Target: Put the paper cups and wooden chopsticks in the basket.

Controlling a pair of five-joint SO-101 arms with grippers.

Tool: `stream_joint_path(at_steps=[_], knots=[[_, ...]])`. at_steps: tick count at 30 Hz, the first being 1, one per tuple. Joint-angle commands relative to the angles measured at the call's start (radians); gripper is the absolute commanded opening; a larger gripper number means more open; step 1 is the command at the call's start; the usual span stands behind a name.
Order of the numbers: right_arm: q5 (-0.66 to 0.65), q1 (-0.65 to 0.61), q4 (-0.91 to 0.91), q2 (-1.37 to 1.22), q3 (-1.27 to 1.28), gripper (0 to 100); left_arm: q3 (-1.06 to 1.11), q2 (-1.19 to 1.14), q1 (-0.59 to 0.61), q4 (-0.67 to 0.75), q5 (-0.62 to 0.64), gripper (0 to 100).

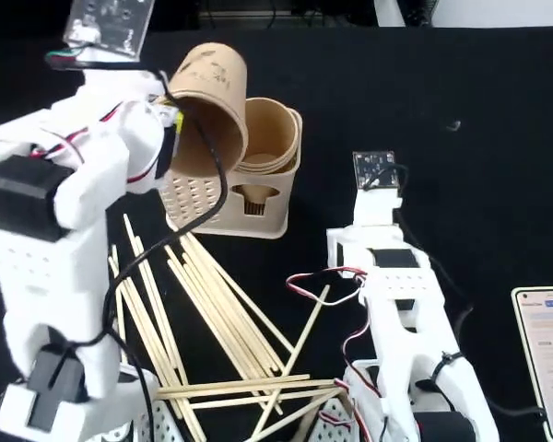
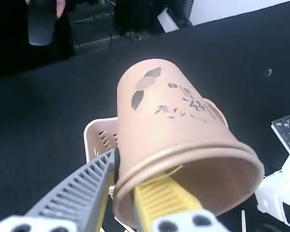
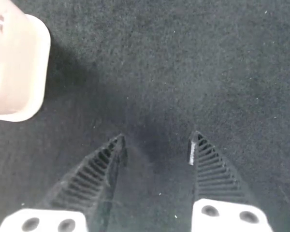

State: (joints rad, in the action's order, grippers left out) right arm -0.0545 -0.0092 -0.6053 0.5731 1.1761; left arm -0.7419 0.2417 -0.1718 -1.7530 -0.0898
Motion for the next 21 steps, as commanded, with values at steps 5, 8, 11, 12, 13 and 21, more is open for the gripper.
stream_joint_path(at_steps=[5, 8, 11, 12, 13, 21], knots=[[-0.012, 0.017, 0.015, 0.041, -0.007, 20.8, 0.031, -0.025, -0.076, -0.008, 0.002, 3], [-0.012, 0.017, 0.015, 0.041, -0.007, 20.8, 0.047, -0.026, -0.085, -0.008, -0.043, 3], [-0.012, 0.017, 0.015, 0.041, -0.007, 20.8, 0.090, -0.026, -0.084, -0.008, -0.051, 3], [-0.012, 0.017, 0.015, 0.041, -0.007, 20.8, 0.104, -0.026, -0.082, -0.008, -0.051, 3], [-0.012, 0.017, 0.015, 0.041, -0.007, 20.8, 0.116, -0.026, -0.082, -0.008, -0.054, 3], [-0.012, 0.017, 0.015, 0.041, -0.007, 20.8, 0.134, -0.029, -0.090, 0.005, -0.114, 3]])
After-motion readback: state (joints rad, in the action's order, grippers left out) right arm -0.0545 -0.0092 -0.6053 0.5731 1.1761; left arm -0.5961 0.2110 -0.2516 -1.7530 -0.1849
